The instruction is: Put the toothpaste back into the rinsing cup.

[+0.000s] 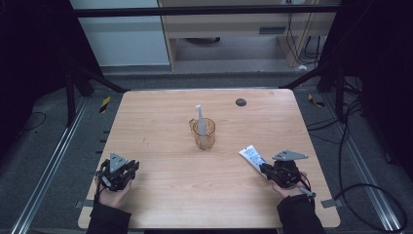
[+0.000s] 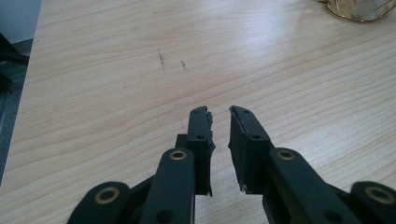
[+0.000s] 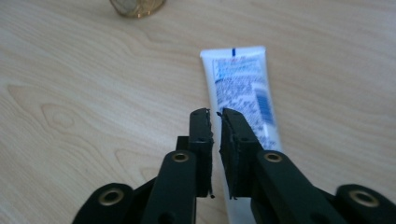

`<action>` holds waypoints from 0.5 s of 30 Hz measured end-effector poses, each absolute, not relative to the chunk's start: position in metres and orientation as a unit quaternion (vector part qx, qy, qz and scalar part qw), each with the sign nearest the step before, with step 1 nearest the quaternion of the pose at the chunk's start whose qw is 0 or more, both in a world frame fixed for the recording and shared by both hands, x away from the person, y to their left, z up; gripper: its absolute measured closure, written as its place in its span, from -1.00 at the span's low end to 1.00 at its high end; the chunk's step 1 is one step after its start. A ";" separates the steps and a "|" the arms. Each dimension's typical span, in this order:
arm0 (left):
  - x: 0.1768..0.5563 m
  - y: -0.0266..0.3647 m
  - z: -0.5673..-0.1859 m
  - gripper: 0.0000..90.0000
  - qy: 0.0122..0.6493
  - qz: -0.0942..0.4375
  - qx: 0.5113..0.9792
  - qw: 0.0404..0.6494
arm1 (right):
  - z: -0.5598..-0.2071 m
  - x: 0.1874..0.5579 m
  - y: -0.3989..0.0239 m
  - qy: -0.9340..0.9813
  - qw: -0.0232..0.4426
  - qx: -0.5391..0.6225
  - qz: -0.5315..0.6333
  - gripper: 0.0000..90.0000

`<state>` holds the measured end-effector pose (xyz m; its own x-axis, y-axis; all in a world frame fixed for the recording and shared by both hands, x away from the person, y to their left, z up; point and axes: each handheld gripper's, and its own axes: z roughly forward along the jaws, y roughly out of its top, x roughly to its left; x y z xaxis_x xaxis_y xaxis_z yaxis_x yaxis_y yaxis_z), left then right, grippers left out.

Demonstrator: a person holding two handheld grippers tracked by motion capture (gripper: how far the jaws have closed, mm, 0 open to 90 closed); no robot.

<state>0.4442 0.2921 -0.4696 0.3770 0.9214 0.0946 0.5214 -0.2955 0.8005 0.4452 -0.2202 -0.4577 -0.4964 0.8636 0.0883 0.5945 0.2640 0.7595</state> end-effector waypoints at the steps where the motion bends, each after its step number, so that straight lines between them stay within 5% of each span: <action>1: 0.444 0.292 -0.470 0.70 0.480 0.285 0.753 0.349 | -0.453 0.448 -0.221 0.776 0.188 0.463 0.385 0.64; 15: 0.446 0.292 -0.472 0.63 0.484 0.278 0.751 0.352 | -0.436 0.474 -0.218 0.790 0.205 0.452 0.361 0.16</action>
